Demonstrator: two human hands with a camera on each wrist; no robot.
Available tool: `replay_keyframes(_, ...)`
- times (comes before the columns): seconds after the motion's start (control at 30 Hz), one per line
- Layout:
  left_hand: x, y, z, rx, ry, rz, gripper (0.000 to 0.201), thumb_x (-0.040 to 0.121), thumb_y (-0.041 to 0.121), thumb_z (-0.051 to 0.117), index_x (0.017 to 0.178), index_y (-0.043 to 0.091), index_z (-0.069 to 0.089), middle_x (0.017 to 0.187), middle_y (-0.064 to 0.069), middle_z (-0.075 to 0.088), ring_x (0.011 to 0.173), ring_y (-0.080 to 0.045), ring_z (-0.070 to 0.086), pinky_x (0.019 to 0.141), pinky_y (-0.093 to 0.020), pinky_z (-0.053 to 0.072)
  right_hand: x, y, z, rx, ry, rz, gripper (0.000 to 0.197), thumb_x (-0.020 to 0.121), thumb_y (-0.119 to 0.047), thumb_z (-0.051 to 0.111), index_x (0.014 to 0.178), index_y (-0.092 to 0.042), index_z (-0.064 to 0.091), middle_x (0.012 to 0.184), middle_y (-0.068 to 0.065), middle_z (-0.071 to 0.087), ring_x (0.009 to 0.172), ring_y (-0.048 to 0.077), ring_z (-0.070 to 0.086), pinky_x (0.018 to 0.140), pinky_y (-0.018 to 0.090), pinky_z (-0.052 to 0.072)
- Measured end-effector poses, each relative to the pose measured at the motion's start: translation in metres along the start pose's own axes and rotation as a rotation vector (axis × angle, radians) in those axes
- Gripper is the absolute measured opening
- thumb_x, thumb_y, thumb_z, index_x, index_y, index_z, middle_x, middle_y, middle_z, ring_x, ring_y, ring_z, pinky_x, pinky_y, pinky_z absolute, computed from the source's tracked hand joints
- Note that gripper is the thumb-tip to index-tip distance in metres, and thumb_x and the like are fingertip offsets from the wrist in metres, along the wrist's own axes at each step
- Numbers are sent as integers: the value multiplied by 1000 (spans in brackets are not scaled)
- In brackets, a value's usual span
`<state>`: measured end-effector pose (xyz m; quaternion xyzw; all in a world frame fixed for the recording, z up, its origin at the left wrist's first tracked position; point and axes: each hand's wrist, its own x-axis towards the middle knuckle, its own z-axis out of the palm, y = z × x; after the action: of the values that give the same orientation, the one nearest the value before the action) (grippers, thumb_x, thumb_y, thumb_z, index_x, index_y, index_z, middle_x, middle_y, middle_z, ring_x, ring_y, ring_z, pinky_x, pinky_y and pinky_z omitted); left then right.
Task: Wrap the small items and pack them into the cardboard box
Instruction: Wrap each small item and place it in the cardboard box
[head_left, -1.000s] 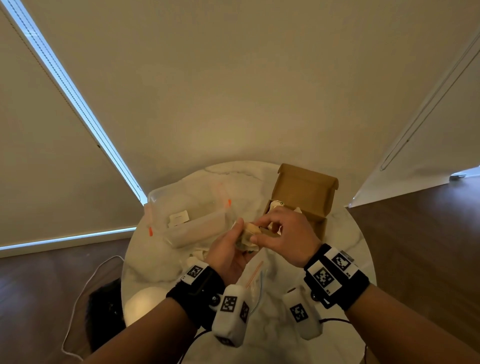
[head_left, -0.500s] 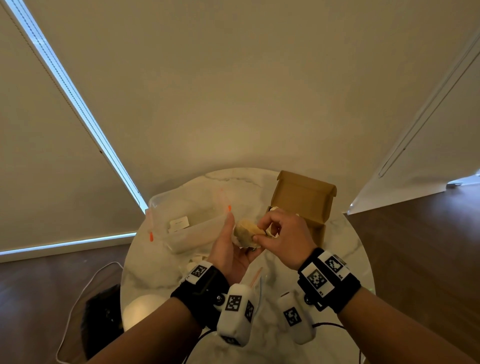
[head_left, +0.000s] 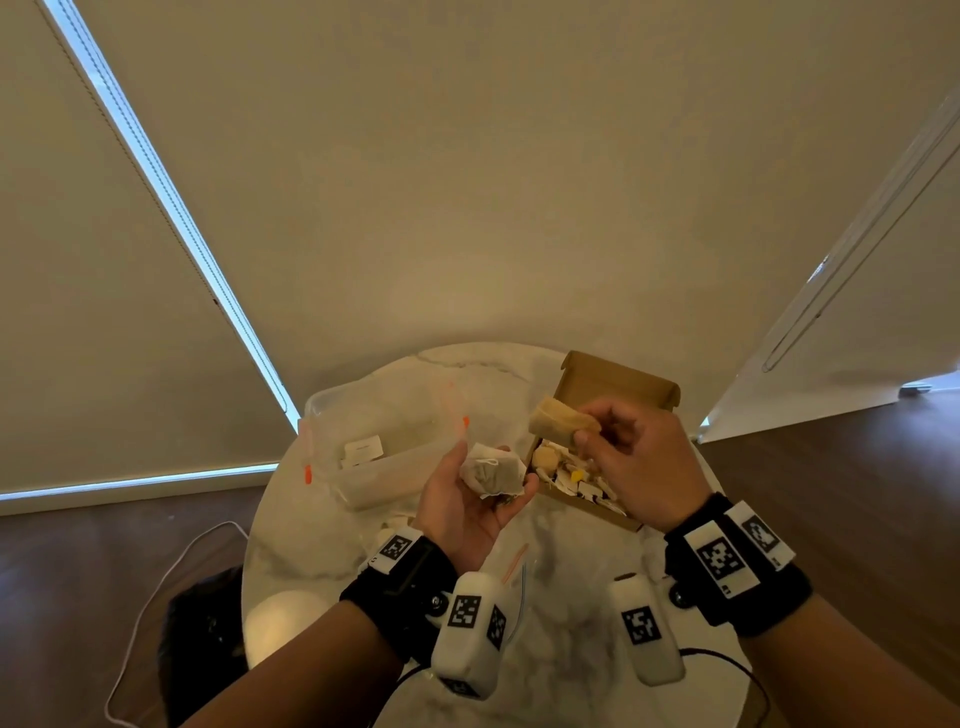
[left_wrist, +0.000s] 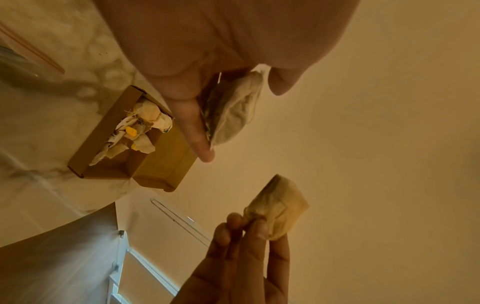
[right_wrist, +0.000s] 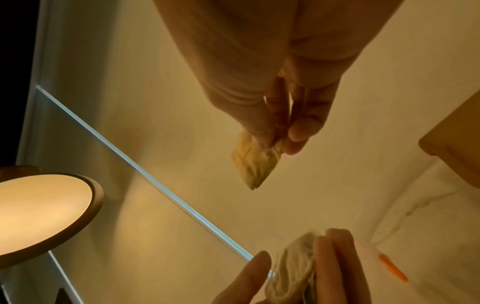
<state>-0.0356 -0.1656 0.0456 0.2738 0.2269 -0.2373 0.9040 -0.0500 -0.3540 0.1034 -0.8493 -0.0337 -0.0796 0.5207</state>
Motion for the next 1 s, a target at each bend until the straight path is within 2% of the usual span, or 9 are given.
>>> replay_keyframes(0.2, -2, -2, 1, 117, -38, -18, 47, 96, 31, 43, 125, -4, 55, 124, -26, 57, 99, -31, 63, 83, -39, 57, -8, -11, 2, -94, -216, -60, 18, 81, -13, 74, 95, -24, 72, 80, -6, 67, 75, 12, 64, 70, 30, 55)
replay_keyframes(0.27, -2, -2, 1, 171, -48, -37, 55, 93, 36, 46, 128, -6, 53, 128, -29, 56, 101, -32, 63, 80, -38, 59, -8, -17, 4, -182, -311, -104, 16, 79, -16, 76, 93, -23, 73, 83, -7, 69, 77, 9, 62, 70, 24, 52)
replay_keyframes(0.33, -5, -1, 2, 228, -66, -86, 57, 96, 43, 42, 117, -7, 58, 121, -28, 60, 96, -32, 65, 76, -38, 60, -5, -23, 6, -294, -413, -194, 15, 81, -18, 74, 94, -25, 74, 86, -10, 70, 77, 3, 59, 68, 13, 44)
replay_keyframes(0.4, -9, 0, 4, 323, -81, -130, 60, 97, 52, 38, 95, -3, 62, 99, -23, 65, 82, -31, 66, 72, -39, 58, 1, -29, 5, -381, -492, -286, 15, 83, -16, 72, 95, -23, 74, 88, -10, 67, 74, 0, 53, 67, 8, 37)
replay_keyframes(0.53, -13, 7, 7, 534, -201, -207, 88, 90, 73, 22, 82, 1, 73, 84, -17, 66, 74, -28, 62, 75, -40, 51, 14, -43, 4, -540, -689, -356, 18, 88, -16, 66, 102, -22, 74, 95, -2, 64, 79, 4, 52, 72, 12, 39)
replay_keyframes(0.63, -14, 10, 8, 640, -242, -265, 101, 82, 82, 14, 102, -1, 68, 83, -13, 67, 74, -26, 64, 82, -42, 49, 17, -48, 9, -599, -755, -373, 25, 88, -19, 67, 112, -22, 70, 96, -1, 66, 84, 10, 57, 78, 27, 47)
replay_keyframes(0.8, -16, 13, 12, 636, -276, -323, 113, 76, 88, 14, 129, -3, 54, 97, -18, 62, 79, -29, 63, 72, -38, 53, 17, -41, 18, -626, -750, -338, 40, 86, -23, 69, 124, -20, 61, 97, 1, 68, 83, 12, 59, 78, 29, 48)
replay_keyframes(0.87, -15, 14, 14, 617, -267, -339, 113, 75, 89, 14, 131, 0, 54, 108, -22, 59, 83, -30, 62, 73, -38, 54, 16, -38, 20, -622, -758, -351, 36, 85, -24, 69, 120, -21, 64, 95, 0, 66, 80, 11, 55, 77, 29, 46)
replay_keyframes(1.0, -13, 15, 15, 571, -242, -371, 116, 73, 91, 15, 127, -4, 56, 119, -22, 51, 94, -30, 56, 87, -44, 50, 17, -35, 18, -621, -726, -331, 26, 86, -24, 68, 112, -20, 67, 95, 0, 65, 83, 13, 56, 78, 30, 46)
